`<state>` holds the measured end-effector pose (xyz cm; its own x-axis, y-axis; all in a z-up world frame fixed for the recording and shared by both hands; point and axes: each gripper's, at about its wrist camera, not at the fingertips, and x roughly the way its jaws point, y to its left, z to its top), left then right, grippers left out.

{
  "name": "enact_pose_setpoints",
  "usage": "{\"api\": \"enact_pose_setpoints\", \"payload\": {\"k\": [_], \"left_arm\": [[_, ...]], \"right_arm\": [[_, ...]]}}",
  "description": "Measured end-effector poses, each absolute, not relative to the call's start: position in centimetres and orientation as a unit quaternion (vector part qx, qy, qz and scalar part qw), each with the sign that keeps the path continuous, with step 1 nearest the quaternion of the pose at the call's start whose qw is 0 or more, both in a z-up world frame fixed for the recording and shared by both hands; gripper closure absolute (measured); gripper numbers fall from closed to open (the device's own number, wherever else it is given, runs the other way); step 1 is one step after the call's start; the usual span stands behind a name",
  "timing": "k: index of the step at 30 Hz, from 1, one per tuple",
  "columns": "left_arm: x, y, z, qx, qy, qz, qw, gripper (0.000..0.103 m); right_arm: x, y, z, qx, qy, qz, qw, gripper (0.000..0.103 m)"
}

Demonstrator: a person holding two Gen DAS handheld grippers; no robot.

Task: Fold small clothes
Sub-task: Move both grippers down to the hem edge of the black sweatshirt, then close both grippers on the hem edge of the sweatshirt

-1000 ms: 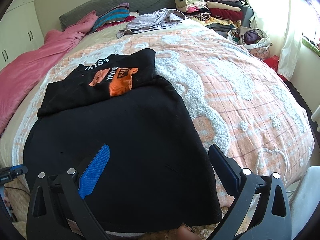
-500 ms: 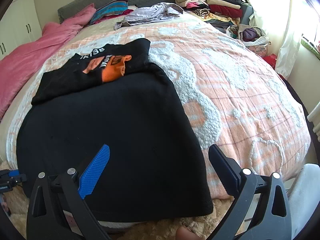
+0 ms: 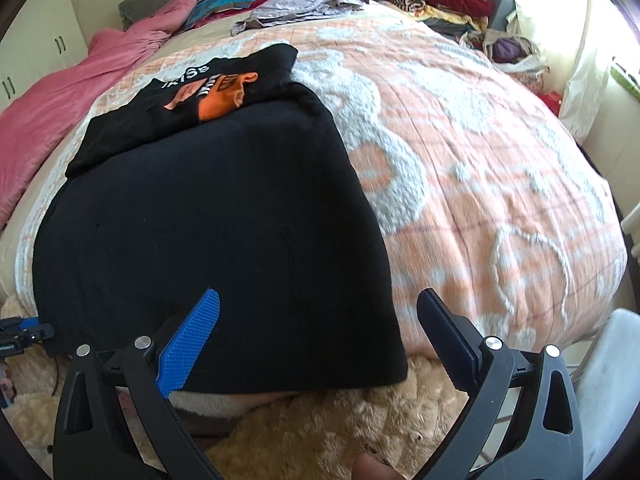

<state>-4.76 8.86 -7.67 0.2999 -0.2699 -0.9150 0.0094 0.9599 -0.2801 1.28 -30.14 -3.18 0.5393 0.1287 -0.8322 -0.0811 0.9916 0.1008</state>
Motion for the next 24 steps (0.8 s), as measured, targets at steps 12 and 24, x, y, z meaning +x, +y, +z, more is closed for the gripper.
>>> {"api": "enact_pose_setpoints", "payload": {"k": [12,24], "left_arm": [[-5.0,8.9,-8.3,-0.121,0.594,-0.094,0.79,0.055],[-4.7,8.3,-8.4,-0.12,0.598,-0.099,0.786,0.047]], "right_arm": [[0.9,-32.0,-5.4,0.043,0.504,0.064,0.86,0.023],[-0.1,-31.1,-4.5,0.006,0.487,0.093,0.869,0.092]]}}
